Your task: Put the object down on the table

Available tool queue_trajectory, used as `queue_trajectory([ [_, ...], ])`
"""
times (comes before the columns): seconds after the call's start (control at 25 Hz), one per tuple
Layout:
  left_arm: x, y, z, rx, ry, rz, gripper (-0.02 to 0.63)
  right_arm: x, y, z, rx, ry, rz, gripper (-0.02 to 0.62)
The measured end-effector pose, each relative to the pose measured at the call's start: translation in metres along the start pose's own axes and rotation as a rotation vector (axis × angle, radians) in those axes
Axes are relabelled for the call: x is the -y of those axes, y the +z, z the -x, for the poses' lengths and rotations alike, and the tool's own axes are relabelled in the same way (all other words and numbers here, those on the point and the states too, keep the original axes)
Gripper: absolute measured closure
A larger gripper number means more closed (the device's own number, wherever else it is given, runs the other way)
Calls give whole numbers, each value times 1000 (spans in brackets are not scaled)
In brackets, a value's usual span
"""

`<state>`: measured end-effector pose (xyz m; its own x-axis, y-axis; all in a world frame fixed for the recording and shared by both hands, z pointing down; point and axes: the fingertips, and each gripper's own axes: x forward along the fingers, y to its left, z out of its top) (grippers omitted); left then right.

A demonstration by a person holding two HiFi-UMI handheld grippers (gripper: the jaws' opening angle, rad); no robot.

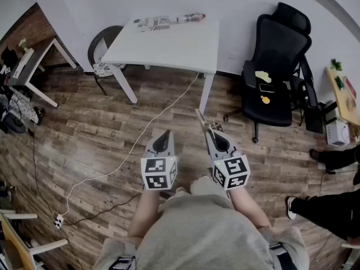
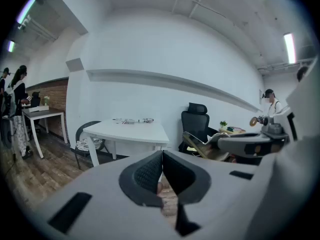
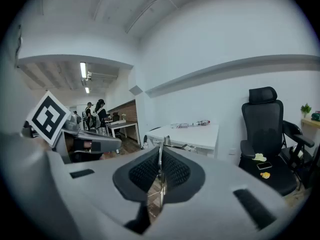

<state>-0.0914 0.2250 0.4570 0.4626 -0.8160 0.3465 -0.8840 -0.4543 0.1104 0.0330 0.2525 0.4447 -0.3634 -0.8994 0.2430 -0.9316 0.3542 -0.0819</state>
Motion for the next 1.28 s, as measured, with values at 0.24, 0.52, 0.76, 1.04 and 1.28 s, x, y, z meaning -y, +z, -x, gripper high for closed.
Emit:
queue_trajectory([
  [0.24, 0, -4, 35, 14, 28, 9, 598, -18, -1, 27, 6, 7, -11, 585],
  [0.52, 2, 4, 47, 36, 27, 2, 598, -28, -1, 32, 6, 16, -11, 586],
  [0.76, -9, 2, 47, 36, 24, 5, 597, -41, -3, 28, 9, 30, -29, 584],
  [1.04, -21, -3, 54, 33, 11, 8, 597, -54, -6, 27, 10, 7, -25, 584],
  [1.28, -29, -5, 56, 23, 0, 17, 597, -63, -7, 21, 0, 6, -43, 584],
])
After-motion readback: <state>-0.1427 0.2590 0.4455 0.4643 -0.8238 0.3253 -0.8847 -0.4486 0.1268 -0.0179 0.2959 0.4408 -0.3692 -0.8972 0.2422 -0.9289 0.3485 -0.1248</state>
